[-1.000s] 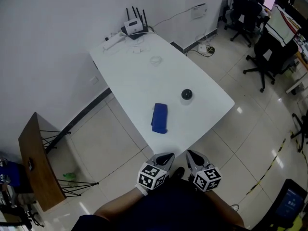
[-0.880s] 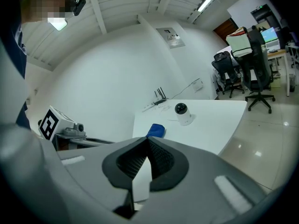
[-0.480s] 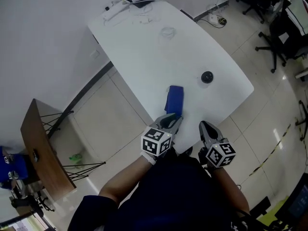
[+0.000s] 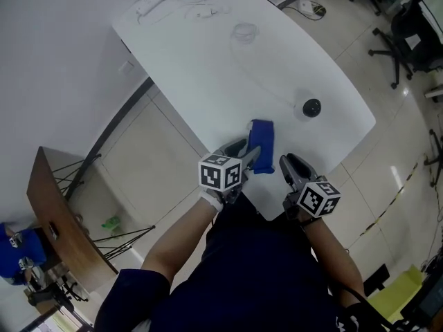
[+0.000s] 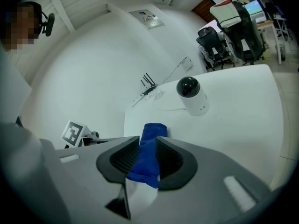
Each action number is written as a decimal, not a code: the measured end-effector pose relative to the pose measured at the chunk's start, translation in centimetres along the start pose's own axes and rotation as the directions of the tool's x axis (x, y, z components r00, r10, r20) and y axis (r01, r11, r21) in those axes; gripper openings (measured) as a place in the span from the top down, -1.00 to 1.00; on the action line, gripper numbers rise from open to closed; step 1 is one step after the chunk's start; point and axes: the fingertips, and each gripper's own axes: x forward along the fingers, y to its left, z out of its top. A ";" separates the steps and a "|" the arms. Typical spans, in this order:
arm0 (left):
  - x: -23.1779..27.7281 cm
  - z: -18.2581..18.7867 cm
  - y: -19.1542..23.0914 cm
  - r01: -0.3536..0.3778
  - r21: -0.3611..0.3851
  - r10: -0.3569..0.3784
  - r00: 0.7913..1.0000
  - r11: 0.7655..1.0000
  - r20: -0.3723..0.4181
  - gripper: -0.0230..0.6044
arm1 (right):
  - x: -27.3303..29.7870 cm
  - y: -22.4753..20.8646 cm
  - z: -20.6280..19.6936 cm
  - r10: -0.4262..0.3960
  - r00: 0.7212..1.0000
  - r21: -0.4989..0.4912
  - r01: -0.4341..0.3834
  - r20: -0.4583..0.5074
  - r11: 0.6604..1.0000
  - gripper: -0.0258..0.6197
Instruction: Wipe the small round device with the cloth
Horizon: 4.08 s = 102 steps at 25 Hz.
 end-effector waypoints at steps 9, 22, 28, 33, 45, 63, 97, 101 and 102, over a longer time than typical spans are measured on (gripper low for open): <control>3.8 -3.3 -0.3 0.031 -0.033 -0.036 0.981 0.999 -0.191 0.04 | 3.0 -1.0 -0.8 0.149 0.987 0.183 -0.136 -0.059 0.974 0.30; 2.6 -2.1 -0.4 0.233 -0.235 -0.236 0.972 0.944 0.018 0.60 | 4.5 -2.1 -0.4 0.293 0.952 0.302 -0.255 -0.088 0.919 0.01; 0.9 -0.9 -4.4 0.482 -0.246 -0.474 0.875 0.841 0.097 0.59 | 4.3 1.0 -0.7 0.457 0.887 0.397 -0.396 -0.069 0.828 -0.20; -0.3 0.2 -8.1 0.644 -0.285 -0.628 0.762 0.710 0.157 0.53 | 2.4 3.0 0.9 0.597 0.797 0.512 -0.550 0.086 0.660 -0.09; -2.0 1.7 -12.4 0.765 -0.276 -0.751 0.635 0.581 0.179 0.43 | -0.8 3.1 2.8 0.592 0.794 0.342 -0.600 0.141 0.723 0.41; 3.5 6.7 -9.4 0.282 0.195 -0.304 0.948 0.939 0.092 0.51 | -0.4 -4.0 13.8 0.005 0.989 -0.353 0.048 0.147 0.935 0.44; 7.7 6.3 -11.5 0.268 0.186 -0.280 0.959 0.945 0.042 0.41 | 2.4 -17.9 12.2 -0.040 0.998 0.211 0.031 0.042 0.977 0.44; 6.5 6.4 -11.0 0.243 0.200 -0.259 0.964 0.949 0.058 0.42 | 0.6 -15.2 14.3 -0.065 0.992 0.068 0.058 0.108 0.996 0.44; 6.3 6.3 -10.8 0.234 0.199 -0.250 0.966 0.952 0.061 0.42 | 0.1 -14.4 14.7 -0.069 0.990 0.034 0.065 0.121 0.997 0.44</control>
